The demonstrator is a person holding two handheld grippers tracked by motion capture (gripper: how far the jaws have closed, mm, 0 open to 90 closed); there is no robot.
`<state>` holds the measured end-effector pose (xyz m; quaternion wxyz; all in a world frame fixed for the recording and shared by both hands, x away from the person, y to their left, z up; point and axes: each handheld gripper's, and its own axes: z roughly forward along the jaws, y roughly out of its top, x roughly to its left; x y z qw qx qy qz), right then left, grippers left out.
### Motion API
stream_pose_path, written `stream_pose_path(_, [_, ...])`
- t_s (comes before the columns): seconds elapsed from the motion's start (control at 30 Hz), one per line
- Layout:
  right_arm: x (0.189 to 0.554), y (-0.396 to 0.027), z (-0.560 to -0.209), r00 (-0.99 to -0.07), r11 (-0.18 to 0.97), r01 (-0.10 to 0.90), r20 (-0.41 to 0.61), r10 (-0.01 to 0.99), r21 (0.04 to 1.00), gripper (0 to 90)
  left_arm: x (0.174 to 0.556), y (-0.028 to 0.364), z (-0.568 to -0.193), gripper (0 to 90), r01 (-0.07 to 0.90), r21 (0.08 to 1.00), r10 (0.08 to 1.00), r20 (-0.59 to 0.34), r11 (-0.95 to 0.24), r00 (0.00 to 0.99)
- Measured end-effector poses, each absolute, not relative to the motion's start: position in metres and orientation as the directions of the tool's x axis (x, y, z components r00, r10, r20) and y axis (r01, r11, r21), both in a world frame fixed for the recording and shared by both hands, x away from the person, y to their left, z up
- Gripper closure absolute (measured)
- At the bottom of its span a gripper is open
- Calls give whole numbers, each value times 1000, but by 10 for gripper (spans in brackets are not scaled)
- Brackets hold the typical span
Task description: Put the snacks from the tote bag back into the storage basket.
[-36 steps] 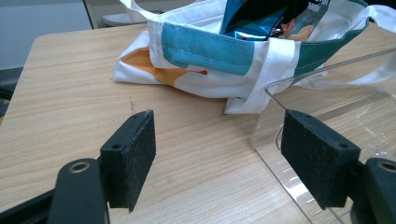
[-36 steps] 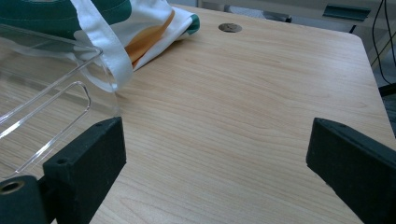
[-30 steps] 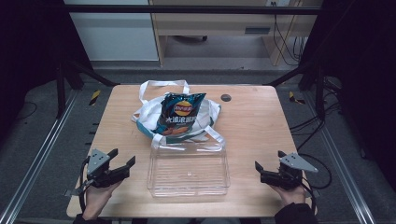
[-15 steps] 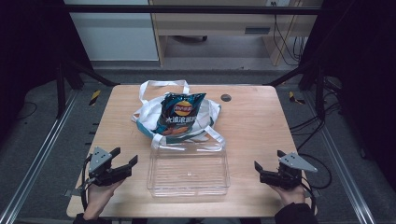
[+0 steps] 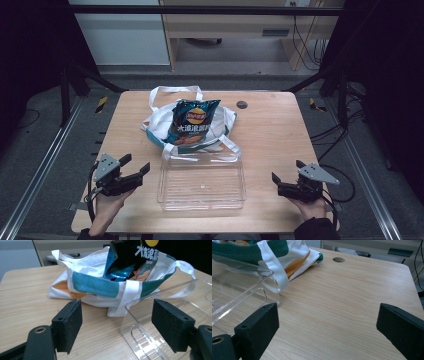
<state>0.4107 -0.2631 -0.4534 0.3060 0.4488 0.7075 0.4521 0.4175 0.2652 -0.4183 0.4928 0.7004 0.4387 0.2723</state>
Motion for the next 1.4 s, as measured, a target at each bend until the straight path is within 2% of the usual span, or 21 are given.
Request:
stream_pose_path(0.4, [410, -261, -452, -416, 190, 354, -28, 909, 916, 45, 428, 254, -399, 240, 315, 940, 870, -43, -131, 491])
stream_pose_path(0.77, [410, -261, -450, -419, 188, 342, -29, 907, 921, 45, 446, 251, -376, 240, 280, 957, 868, -73, -78, 491])
stream_pose_path(1.4, [410, -259, -449, -430, 192, 336, -31, 902, 922, 43, 484, 218, -357, 240, 268, 956, 863, -37, -115, 504])
